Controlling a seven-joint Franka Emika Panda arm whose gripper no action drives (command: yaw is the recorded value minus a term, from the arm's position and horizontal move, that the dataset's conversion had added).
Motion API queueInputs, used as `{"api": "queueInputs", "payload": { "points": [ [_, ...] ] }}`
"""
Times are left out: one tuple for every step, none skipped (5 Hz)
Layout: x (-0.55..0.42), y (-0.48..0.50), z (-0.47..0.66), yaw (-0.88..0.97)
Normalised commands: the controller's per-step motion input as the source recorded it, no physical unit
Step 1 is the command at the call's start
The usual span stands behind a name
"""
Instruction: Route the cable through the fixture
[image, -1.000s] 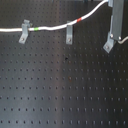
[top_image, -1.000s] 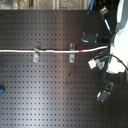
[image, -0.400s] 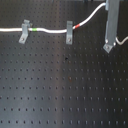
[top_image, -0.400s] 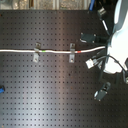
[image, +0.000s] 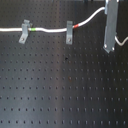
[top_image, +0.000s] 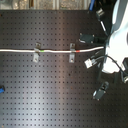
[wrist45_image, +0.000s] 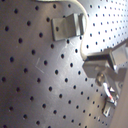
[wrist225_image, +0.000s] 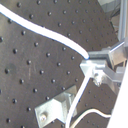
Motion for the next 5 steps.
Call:
{"api": "queueInputs", "payload": {
  "points": [
    [-0.091, -0.323, 0.23, -0.22],
    [-0.146, -0.267, 0.24, -0.3],
    [-0.132, -0.145, 0.19, -0.27],
    [-0.21, -0.066, 0.15, -0.21],
    [-0.275, -0.011, 0.45, -0.01]
  ]
}}
